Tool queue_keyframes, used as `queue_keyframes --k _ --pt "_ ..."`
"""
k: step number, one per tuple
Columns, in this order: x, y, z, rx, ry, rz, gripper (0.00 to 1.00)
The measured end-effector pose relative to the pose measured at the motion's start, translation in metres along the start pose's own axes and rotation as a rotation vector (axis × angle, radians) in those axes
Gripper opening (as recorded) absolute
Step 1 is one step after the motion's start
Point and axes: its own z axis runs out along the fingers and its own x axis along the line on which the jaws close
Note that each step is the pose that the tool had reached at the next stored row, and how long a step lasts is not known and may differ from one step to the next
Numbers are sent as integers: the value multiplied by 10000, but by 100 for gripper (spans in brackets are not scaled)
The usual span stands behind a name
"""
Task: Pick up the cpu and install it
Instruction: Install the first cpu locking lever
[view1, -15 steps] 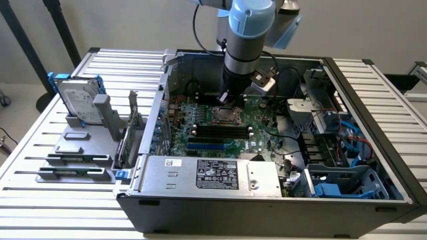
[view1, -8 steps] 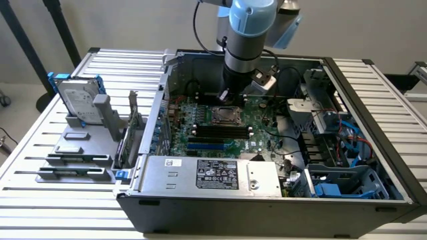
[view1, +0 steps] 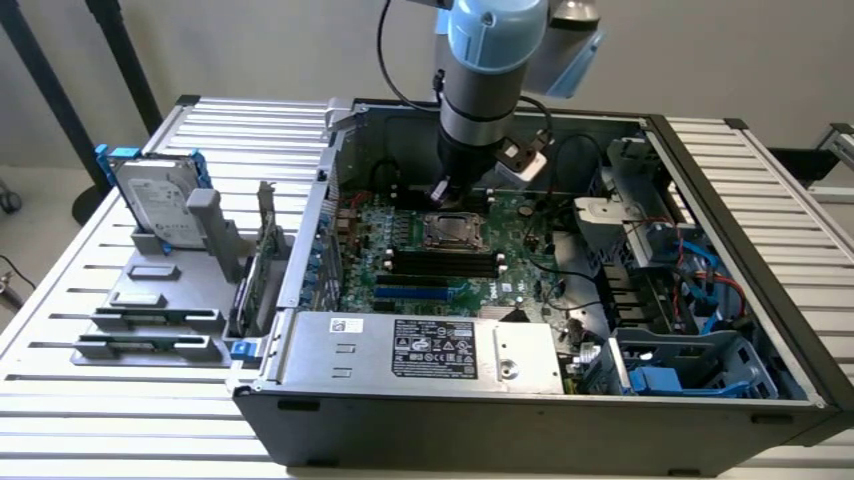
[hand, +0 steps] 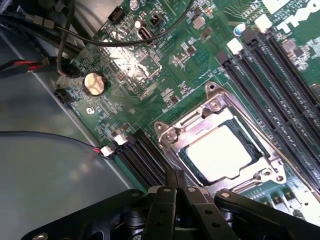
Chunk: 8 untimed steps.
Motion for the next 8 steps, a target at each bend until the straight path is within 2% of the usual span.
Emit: queue_keyframes --k 5,8 --pt "-113 -5 -89 83 95 3 11" --pt "-170 0 -153 91 101 2 11"
